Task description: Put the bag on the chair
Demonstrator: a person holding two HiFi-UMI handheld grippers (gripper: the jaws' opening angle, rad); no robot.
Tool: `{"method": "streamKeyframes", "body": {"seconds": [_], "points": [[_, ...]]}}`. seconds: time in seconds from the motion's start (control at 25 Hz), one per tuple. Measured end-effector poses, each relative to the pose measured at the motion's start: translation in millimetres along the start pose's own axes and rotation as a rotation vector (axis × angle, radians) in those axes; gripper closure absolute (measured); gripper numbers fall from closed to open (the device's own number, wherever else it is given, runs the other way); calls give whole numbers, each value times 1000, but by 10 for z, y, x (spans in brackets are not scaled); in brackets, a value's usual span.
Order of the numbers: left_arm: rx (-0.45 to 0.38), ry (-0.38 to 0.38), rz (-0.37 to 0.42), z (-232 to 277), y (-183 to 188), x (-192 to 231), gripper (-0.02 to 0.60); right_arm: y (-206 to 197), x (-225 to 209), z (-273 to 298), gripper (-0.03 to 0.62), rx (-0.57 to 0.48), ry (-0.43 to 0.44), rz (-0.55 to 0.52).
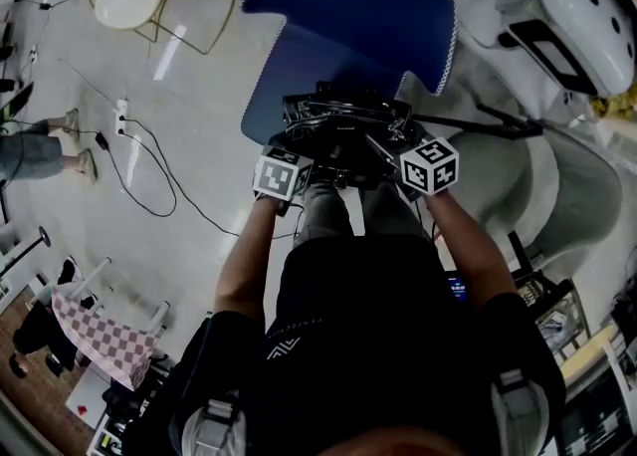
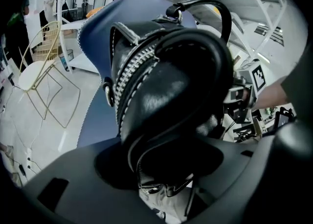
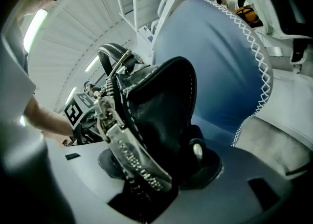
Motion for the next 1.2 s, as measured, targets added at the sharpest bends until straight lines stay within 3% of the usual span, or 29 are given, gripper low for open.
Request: {"method": "streamKeyframes", "body": {"seconds": [0.24, 0.72, 1.0, 1.2], "points": [[-59, -34, -26, 44, 217, 49, 297, 83, -224, 110, 358, 34, -3, 50], [-81, -41, -72, 127, 459, 210, 287, 248, -488, 296, 341, 81, -69, 93], [-86, -36, -86, 158, 467, 250, 284, 289, -508, 269, 318, 62, -228, 71], [-101, 50, -50, 131, 636, 289, 301, 365, -649, 210, 303, 50, -366, 42]]}}
Point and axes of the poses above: the fingertips, and each gripper's own axes: z forward along the fingers, x to its left, y out of its top, the point moved 4 cm from there along -z, backward along the fingers, and after that the axes turned 9 degrees about -y, right-handed, at the moved point
